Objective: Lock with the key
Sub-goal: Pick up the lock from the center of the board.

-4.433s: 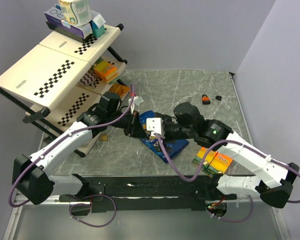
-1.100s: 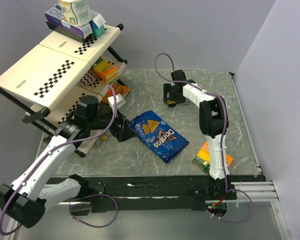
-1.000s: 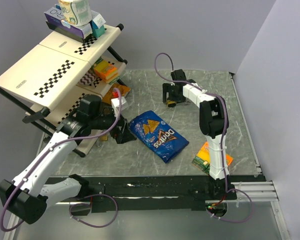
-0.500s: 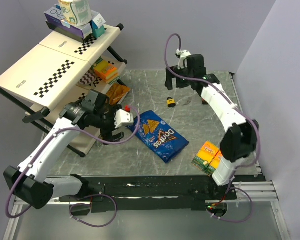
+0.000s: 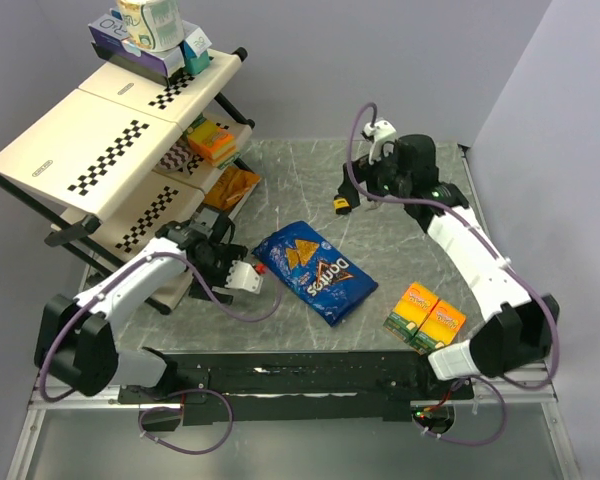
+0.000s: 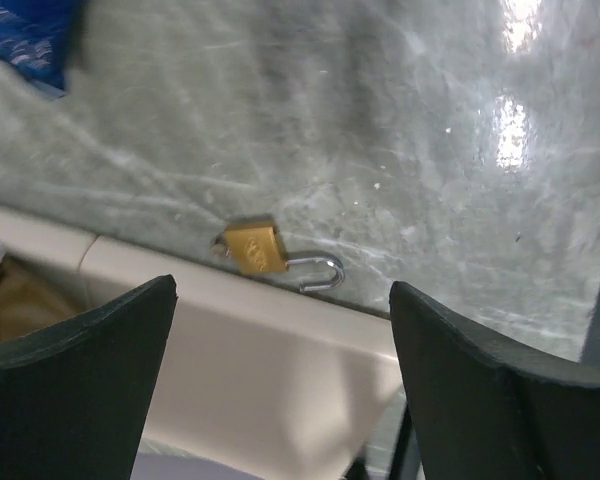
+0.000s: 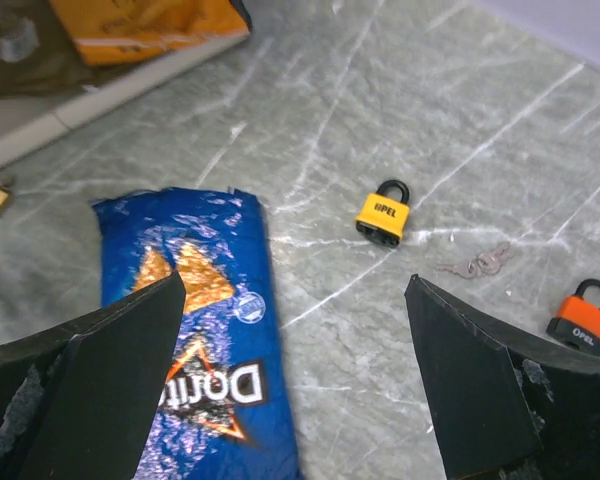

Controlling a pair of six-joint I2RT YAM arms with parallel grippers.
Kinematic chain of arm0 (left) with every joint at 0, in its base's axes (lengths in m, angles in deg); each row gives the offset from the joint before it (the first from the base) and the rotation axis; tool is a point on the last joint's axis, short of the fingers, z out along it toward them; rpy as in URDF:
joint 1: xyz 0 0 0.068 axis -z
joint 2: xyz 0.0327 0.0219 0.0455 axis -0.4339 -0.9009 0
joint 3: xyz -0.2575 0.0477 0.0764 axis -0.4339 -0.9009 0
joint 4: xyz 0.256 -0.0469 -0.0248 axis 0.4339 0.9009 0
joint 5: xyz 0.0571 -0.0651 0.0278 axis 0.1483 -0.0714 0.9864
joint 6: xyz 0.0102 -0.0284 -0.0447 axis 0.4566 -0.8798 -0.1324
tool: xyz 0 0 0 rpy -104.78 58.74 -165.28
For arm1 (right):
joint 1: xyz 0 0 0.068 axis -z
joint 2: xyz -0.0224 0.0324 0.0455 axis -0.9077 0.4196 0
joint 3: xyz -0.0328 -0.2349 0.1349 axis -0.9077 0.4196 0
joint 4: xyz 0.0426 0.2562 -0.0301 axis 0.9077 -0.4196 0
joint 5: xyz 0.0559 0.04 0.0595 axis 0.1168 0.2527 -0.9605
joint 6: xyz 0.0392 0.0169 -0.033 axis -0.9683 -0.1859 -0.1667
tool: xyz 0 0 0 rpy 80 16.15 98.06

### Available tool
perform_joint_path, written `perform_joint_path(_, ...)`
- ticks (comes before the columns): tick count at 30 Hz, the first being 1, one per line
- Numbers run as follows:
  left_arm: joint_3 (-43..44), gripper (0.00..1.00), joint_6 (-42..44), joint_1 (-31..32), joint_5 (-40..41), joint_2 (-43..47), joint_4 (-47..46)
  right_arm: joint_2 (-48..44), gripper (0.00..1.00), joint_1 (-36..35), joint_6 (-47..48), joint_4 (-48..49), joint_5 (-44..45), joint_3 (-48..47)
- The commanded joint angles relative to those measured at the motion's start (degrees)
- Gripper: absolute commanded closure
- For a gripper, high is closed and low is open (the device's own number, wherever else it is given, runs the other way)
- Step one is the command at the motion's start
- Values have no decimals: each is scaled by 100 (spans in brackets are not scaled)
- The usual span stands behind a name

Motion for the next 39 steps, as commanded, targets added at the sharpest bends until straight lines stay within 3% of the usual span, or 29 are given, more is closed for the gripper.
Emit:
perform_joint_path(1, 94, 9, 833, -182, -104, -488, -357, -595, 0, -37, -153, 421, -249, 75)
perform_joint_path(5, 341, 13, 1043, -489, -438, -1147, -453, -647, 0, -37, 58, -405, -715, -110)
perform_joint_path(24, 464, 37, 904, -798, -149, -2238, -936, -868, 0, -46, 23, -573, -821, 127)
perform_joint_path(39, 86, 37, 667, -806, 264, -2221, -1112, -490, 0, -37, -56, -819, -1032, -172)
